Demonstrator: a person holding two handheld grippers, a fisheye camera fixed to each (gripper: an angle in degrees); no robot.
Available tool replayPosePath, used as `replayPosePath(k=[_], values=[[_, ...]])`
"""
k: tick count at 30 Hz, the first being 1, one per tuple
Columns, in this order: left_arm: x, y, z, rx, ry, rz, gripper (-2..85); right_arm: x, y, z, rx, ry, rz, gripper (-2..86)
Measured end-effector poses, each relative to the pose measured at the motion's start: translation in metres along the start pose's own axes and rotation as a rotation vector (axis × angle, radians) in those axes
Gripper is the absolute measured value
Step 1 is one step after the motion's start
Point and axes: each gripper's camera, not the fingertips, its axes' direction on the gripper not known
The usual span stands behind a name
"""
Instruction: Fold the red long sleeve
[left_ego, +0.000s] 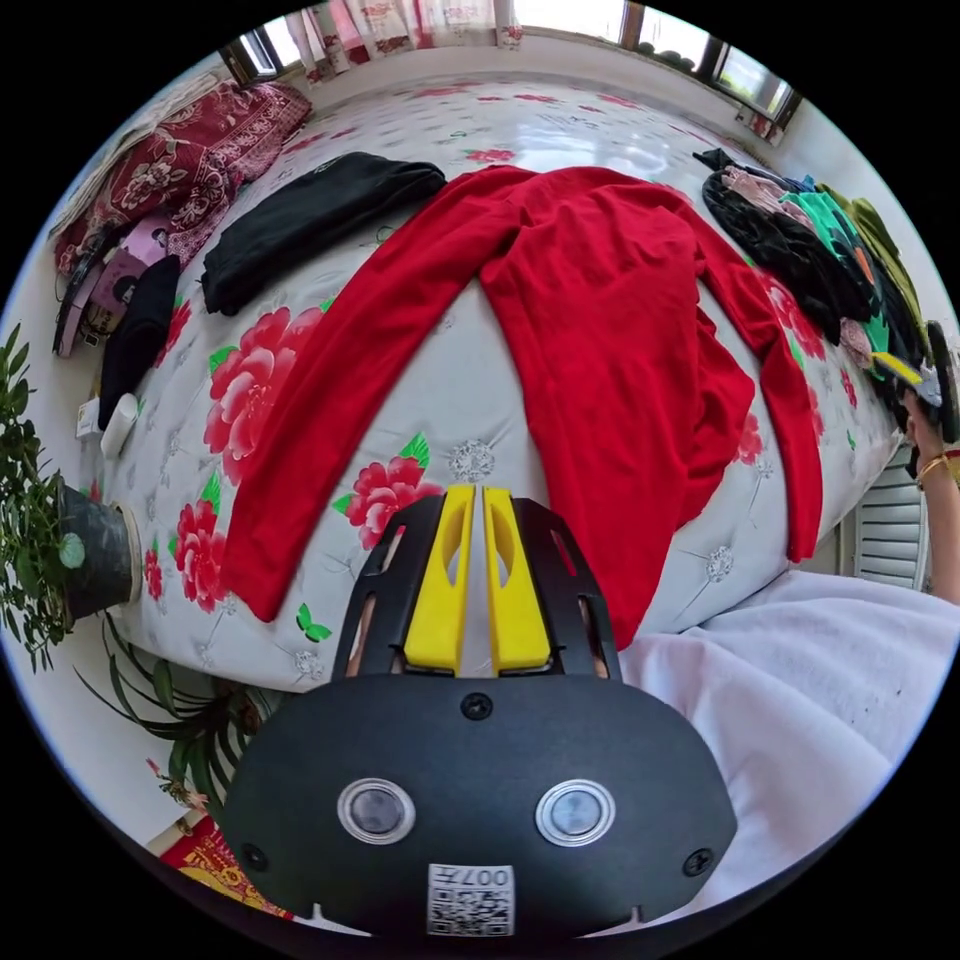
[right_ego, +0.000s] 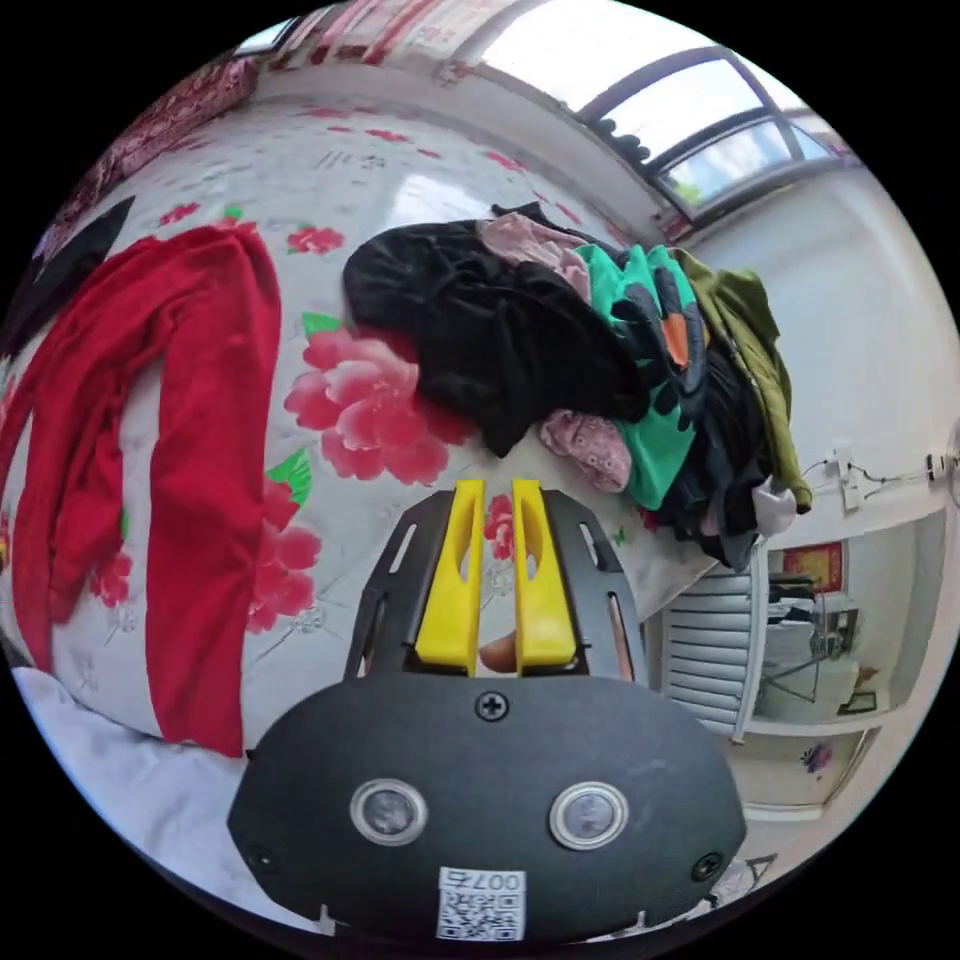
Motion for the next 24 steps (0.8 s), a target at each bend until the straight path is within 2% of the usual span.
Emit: replayPosePath(k=[2, 5, 7, 11, 13, 15, 17, 18, 21, 24], values=[[-0.001, -0.002, -0.001, 0.005, -0.002, 0.010, -0.2, 0.005, 0.010, -0.038, 0.143, -0.326, 0.021, 5.3], [-0.003, -0.004, -0.002, 0.004, 0.015, 0.020, -0.2, -0.050, 0.029, -0.054, 0.177, -0.591, -0.084, 7.4], [-0.004, -0.004, -0.002, 0.002, 0.015, 0.032, -0.2, -0.102, 0.040, -0.046, 0.102, -0.601, -0.208, 8.4], [-0.004, -0.004, -0.006, 0.006, 0.016, 0.062, 0.0, -0.174, 0.060, -0.003, -0.126, -0.453, -0.399, 9.0], [-0.005, -0.003, -0.010, 0.015, 0.022, 0.068, 0.1, -0.150, 0.061, 0.001, -0.074, -0.487, -0.298, 9.1], [-0.005, -0.002, -0.014, 0.022, 0.019, 0.074, 0.2, -0.114, 0.054, 0.018, -0.149, -0.461, -0.151, 9.2], [-0.004, -0.001, -0.017, 0.027, 0.020, 0.078, 0.1, -0.060, 0.055, 0.032, -0.197, -0.293, 0.056, 8.6], [-0.004, 0.000, -0.019, 0.030, 0.024, 0.080, 0.1, -0.048, 0.056, 0.030, -0.185, -0.265, 0.088, 8.5], [-0.001, 0.002, -0.022, 0.040, 0.021, 0.086, 0.1, -0.018, 0.068, -0.016, 0.044, -0.240, 0.153, 7.8], [0.001, 0.003, -0.022, 0.039, 0.027, 0.082, 0.1, -0.041, 0.077, -0.053, 0.163, -0.463, 0.030, 7.2]])
